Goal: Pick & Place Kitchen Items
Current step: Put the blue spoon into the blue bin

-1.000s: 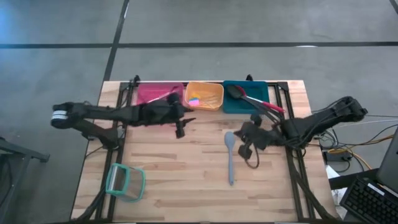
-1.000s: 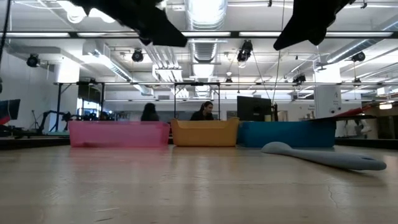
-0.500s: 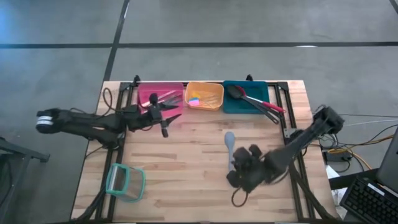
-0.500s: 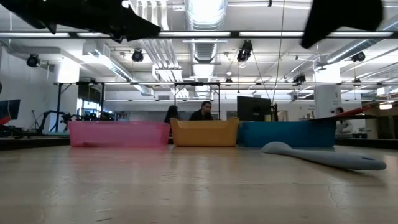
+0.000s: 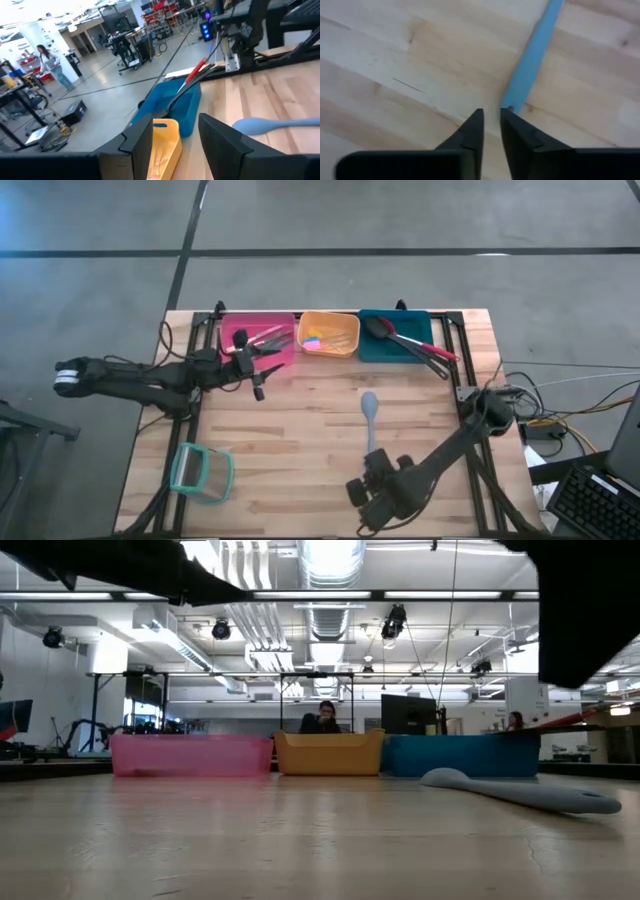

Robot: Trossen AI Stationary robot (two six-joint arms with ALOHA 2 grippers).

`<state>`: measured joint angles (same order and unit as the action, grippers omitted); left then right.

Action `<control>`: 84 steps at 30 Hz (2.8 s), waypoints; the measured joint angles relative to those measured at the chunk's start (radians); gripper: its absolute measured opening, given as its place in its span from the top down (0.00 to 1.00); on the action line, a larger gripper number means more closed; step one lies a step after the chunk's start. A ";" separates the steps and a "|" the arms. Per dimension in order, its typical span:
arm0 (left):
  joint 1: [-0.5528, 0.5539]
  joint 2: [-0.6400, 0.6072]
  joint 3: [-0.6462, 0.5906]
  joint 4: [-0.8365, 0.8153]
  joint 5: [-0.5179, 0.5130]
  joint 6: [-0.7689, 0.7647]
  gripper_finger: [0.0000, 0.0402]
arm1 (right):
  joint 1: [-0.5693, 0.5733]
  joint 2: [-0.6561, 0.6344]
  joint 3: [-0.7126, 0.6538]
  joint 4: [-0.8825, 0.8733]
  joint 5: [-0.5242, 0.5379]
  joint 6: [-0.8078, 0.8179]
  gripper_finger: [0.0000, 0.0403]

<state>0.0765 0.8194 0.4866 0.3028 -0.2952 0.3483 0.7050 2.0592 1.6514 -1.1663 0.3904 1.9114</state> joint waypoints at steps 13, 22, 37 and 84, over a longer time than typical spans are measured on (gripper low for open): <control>0.000 -0.001 0.000 -0.066 -0.027 0.009 0.59 | -0.070 0.135 0.077 0.001 -0.049 -0.005 0.41; 0.000 -0.001 -0.001 -0.084 -0.027 0.009 0.59 | -0.104 0.133 0.057 -0.007 -0.107 -0.048 0.24; 0.000 0.001 -0.001 -0.098 -0.025 0.009 0.59 | -0.103 0.121 -0.097 0.137 -0.180 -0.053 0.39; 0.000 0.000 -0.001 -0.210 -0.064 0.019 0.59 | -0.009 0.087 -0.041 -0.146 -0.033 -0.024 0.83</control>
<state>0.0761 0.8192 0.4854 0.0925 -0.3592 0.3676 0.6960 2.1465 1.6108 -1.3120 0.3571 1.8869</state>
